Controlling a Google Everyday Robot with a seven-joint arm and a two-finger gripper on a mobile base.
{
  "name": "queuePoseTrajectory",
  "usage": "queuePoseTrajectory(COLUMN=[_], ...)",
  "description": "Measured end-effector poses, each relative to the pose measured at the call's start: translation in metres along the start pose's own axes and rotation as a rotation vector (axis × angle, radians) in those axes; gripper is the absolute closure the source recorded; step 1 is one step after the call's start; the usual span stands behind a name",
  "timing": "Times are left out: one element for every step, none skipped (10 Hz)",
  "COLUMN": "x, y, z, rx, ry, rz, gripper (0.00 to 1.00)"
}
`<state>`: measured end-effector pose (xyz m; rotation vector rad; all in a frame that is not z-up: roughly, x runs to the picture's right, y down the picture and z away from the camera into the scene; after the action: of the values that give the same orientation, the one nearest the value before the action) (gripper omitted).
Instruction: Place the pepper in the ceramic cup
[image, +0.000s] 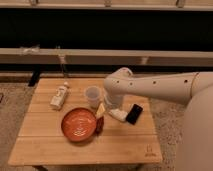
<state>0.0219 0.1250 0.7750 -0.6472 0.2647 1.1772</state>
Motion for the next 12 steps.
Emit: queuePoseTrajectory(x=[-0.001, -0.001, -0.001, -0.002, -0.002, -0.002, -0.001, -0.001, -0.001, -0.002, -0.003, -0.004], y=[-0.005, -0.008, -0.010, -0.010, -0.012, -0.014, -0.015, -0.013, -0.012, -0.010, -0.007, -0.005], z=[0.010, 0.021, 0.028, 0.033, 0.041, 0.046, 0.051, 0.055, 0.056, 0.058, 0.060, 0.061], rx=[0.005, 0.008, 0.013, 0.020, 0.033, 0.042, 0.054, 0.067, 0.074, 0.082, 0.087, 0.090], ry=[0.009, 0.020, 0.029, 0.038, 0.056, 0.069, 0.081, 0.086, 0.087, 0.088, 0.087, 0.088], rz=[-0.017, -0.025, -0.031, -0.038, -0.043, -0.046, -0.050, -0.063, -0.074, -0.085, -0.100, -0.110], gripper=[0.20, 0.20, 0.20, 0.20, 0.20, 0.20, 0.20, 0.20, 0.20, 0.20, 0.20, 0.20])
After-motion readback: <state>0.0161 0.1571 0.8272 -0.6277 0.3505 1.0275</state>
